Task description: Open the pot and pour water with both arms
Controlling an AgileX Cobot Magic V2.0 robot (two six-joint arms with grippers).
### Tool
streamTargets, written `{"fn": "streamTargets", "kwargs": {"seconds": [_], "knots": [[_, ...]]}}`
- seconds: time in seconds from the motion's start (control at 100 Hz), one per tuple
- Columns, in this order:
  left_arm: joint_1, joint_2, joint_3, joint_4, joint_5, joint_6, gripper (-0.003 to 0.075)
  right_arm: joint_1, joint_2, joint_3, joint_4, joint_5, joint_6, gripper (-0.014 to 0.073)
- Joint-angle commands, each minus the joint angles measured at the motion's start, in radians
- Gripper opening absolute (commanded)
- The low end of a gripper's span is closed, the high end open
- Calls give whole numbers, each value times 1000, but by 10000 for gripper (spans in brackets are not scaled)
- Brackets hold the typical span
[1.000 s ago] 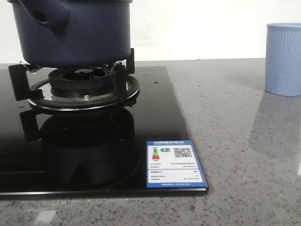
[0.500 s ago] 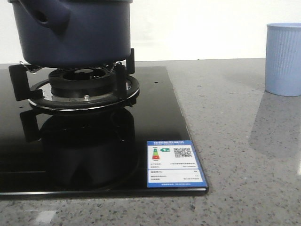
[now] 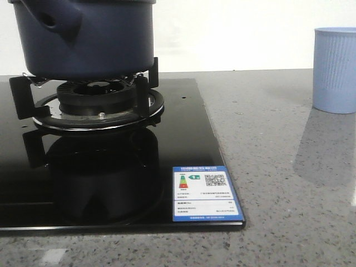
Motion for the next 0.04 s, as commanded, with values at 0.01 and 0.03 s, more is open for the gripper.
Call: {"fn": "streamTargets", "kwargs": {"seconds": [0.01, 0.03], "knots": [[-9, -26, 34, -2, -71, -8, -19, -6, -19, 26, 2, -68, -11, -67], [-9, -26, 34, -2, -71, -8, -19, -6, -19, 26, 2, -68, -11, -67]]}}
